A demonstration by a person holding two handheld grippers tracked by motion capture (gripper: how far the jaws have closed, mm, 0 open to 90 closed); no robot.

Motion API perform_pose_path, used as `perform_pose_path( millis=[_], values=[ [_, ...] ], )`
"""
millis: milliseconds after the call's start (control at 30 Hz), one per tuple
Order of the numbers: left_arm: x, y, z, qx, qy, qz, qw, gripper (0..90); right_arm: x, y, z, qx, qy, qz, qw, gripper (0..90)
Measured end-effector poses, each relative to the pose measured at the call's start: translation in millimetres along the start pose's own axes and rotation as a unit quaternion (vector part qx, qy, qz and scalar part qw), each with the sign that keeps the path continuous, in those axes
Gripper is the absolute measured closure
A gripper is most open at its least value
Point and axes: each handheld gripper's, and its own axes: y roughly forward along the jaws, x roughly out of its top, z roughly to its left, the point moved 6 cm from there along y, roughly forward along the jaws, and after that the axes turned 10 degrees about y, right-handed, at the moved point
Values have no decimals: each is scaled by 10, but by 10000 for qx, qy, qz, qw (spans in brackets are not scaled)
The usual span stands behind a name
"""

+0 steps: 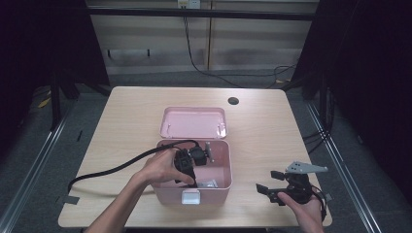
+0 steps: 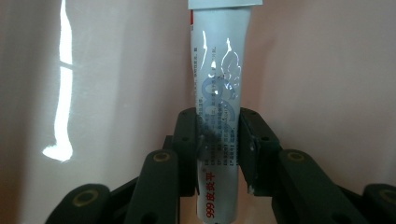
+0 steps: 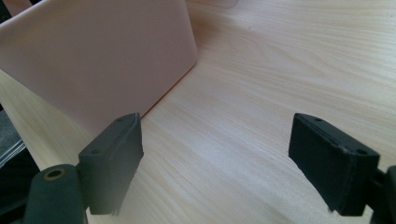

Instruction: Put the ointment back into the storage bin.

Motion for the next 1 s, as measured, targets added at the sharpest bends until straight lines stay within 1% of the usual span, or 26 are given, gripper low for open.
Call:
perform_pose_path(
  millis=[67,133,167,233,433,500,533,600,833,933,967,1000],
  values=[
    [4,16,0,-34,36,23,10000,702,2,1,-1,1,0,-5,10000,175],
    [11,31,4,-44,2,5,10000,702,0,2,-1,3,-2,3,10000,175],
    [11,35,12,-51,25,23,10000,701,1,2,0,1,-3,2,10000,175],
    [11,51,18,-50,-29,35,10000,701,1,2,-2,-6,-2,1,10000,175],
    [26,94,22,-104,-10,48,9999,701,0,4,-5,-7,-1,5,10000,175],
    [23,110,24,-109,2,96,9999,701,0,4,-4,-8,4,6,10000,175],
    [20,119,25,-103,-25,97,9999,701,0,5,-5,-3,1,5,10000,175],
    [7,127,14,-157,10,167,9997,701,-2,1,-5,-12,20,4,10000,175],
    [3,142,8,-195,0,195,9996,700,-3,4,-7,-16,23,7,10000,175],
    [5,164,11,-199,-37,206,9996,700,-4,3,-11,-30,38,14,10000,175],
    [5,166,16,-205,-74,234,9995,700,-4,4,-11,-25,39,16,10000,175],
    [4,174,18,-194,-71,275,9994,700,-4,7,-13,-39,31,19,10000,175]
  ],
)
